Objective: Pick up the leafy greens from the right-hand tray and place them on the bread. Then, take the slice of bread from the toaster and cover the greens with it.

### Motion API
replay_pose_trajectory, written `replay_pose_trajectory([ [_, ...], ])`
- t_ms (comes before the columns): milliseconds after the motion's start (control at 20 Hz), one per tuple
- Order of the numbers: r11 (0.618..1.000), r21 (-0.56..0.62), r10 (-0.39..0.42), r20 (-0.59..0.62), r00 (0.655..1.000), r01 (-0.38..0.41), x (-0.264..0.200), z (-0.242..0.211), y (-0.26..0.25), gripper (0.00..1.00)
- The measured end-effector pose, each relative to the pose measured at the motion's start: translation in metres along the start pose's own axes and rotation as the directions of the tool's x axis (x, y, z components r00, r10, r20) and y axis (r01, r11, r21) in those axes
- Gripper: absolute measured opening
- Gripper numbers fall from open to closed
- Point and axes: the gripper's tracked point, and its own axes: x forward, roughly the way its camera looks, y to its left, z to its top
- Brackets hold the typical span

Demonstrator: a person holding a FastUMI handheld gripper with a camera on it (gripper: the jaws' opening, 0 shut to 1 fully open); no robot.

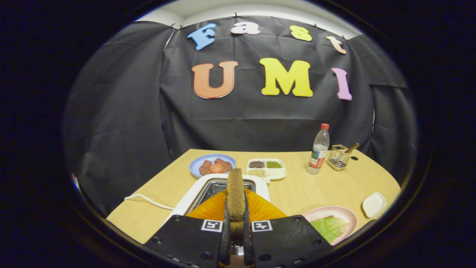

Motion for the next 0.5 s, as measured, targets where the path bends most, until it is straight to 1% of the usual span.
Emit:
replay_pose_trajectory([
  [100,0.999,0.035,0.022,0.015,1.000,-0.022,-0.006,0.008,-0.001,0.13],
  [250,0.996,0.072,0.054,0.073,0.996,-0.059,-0.022,0.031,0.000,0.13],
  [500,0.982,0.121,0.126,0.164,0.978,-0.146,-0.059,0.073,0.003,0.13],
])
